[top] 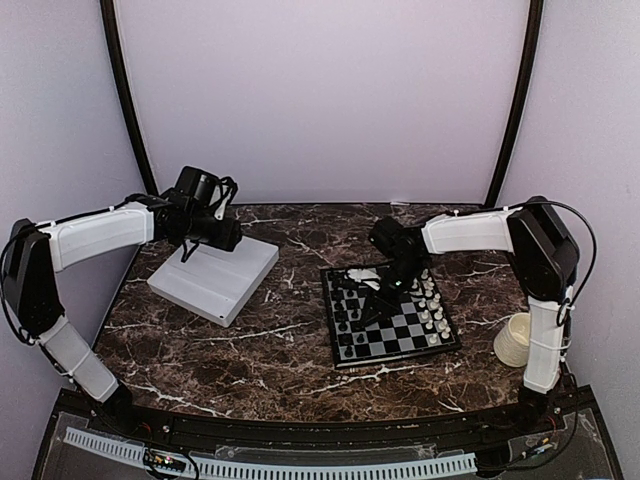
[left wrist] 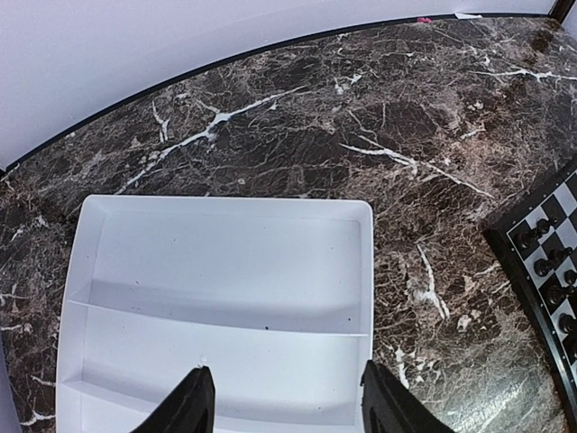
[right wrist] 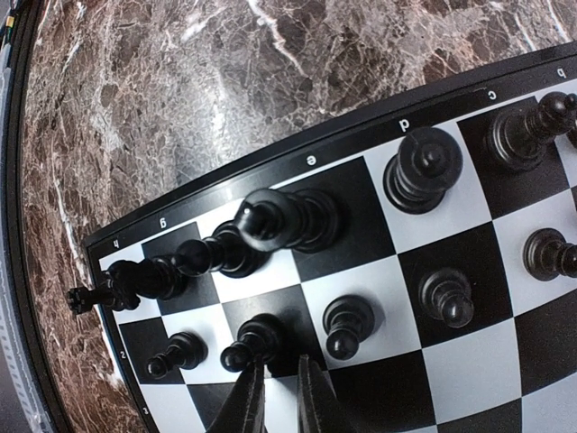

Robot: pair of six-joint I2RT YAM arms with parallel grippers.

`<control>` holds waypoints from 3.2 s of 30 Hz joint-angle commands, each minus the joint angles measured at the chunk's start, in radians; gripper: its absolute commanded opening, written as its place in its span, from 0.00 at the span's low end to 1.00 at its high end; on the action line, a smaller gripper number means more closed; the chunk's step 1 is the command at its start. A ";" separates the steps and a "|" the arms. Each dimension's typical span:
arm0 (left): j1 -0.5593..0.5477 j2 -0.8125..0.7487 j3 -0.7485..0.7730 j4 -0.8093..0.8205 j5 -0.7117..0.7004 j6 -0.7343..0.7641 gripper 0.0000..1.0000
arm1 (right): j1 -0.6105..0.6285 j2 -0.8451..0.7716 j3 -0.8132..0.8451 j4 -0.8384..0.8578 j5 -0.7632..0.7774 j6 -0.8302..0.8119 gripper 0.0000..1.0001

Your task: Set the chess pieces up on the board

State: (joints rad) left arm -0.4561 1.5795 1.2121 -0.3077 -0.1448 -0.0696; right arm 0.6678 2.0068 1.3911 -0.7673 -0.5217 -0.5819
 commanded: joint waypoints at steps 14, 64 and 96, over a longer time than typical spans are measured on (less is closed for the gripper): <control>0.083 0.029 0.053 -0.335 0.041 -0.114 0.50 | -0.116 -0.395 -0.015 -0.061 0.187 -0.057 0.32; 0.096 0.267 0.173 -0.686 0.462 -0.059 0.13 | -0.201 -0.202 0.262 -0.142 0.012 0.057 0.49; -0.043 0.359 0.097 -0.681 0.167 0.048 0.22 | -0.176 -0.194 0.256 -0.142 0.011 0.045 0.49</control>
State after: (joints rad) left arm -0.4999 1.9388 1.3064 -0.9672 0.1547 -0.0265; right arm 0.4801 1.8091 1.6306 -0.9157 -0.4976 -0.5377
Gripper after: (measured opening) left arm 0.238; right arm 0.495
